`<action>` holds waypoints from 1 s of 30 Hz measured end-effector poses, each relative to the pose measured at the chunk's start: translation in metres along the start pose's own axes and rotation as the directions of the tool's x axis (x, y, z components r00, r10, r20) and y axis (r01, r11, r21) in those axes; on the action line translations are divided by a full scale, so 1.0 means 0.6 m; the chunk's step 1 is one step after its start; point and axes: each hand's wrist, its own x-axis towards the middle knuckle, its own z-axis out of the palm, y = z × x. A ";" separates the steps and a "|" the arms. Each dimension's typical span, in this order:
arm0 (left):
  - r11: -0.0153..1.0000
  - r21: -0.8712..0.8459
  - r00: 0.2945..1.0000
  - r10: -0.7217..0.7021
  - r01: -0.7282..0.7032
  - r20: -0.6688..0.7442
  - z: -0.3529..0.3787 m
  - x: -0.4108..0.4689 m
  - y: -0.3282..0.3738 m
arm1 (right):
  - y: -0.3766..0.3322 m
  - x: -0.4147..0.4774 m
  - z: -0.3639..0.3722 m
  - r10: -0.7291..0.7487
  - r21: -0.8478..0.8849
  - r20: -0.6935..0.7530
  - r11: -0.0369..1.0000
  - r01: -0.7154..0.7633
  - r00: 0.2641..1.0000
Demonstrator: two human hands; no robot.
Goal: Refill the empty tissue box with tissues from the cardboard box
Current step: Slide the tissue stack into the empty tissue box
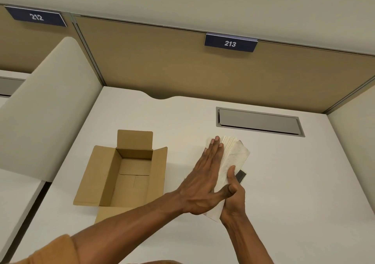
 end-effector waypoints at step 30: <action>0.849 0.193 0.864 -0.448 0.491 -0.229 0.069 0.018 -0.153 | 0.007 0.100 -0.231 0.098 -0.188 -0.236 0.971 -0.144 0.967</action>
